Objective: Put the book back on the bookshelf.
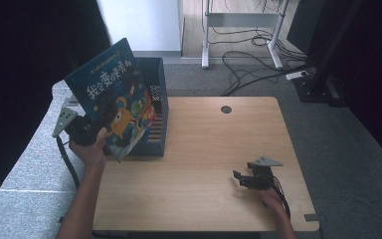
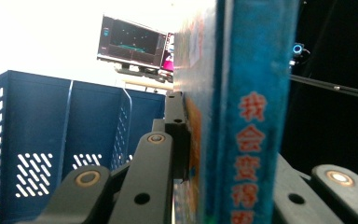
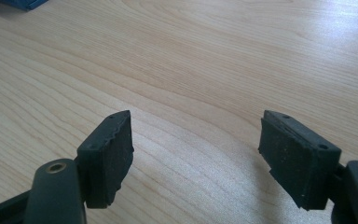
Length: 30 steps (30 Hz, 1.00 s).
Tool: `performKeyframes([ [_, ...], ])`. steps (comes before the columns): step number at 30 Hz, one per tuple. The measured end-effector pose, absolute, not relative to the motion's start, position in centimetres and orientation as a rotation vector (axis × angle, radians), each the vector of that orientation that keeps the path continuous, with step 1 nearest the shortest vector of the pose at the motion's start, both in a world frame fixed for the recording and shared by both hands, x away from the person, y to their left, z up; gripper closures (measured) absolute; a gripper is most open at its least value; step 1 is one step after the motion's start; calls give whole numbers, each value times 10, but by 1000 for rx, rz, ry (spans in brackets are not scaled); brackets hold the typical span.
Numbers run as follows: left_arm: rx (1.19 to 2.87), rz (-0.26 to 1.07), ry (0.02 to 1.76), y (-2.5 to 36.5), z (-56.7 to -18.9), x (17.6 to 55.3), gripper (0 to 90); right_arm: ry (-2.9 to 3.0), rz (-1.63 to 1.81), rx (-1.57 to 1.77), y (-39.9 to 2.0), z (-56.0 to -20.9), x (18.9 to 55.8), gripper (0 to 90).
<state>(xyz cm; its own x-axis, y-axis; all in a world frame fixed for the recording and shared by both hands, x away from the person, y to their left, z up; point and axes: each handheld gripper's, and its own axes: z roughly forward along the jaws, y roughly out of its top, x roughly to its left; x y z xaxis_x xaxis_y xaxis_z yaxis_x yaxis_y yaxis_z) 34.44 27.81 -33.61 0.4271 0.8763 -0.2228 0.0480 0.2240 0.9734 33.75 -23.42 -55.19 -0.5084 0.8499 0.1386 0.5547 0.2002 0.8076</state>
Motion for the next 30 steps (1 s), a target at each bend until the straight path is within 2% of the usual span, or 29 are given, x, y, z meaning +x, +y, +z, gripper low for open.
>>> performKeyframes([
  [30,1208,723,1010,271,-340,362,814,2142,1225,1329,-235,-552,338,255],
])
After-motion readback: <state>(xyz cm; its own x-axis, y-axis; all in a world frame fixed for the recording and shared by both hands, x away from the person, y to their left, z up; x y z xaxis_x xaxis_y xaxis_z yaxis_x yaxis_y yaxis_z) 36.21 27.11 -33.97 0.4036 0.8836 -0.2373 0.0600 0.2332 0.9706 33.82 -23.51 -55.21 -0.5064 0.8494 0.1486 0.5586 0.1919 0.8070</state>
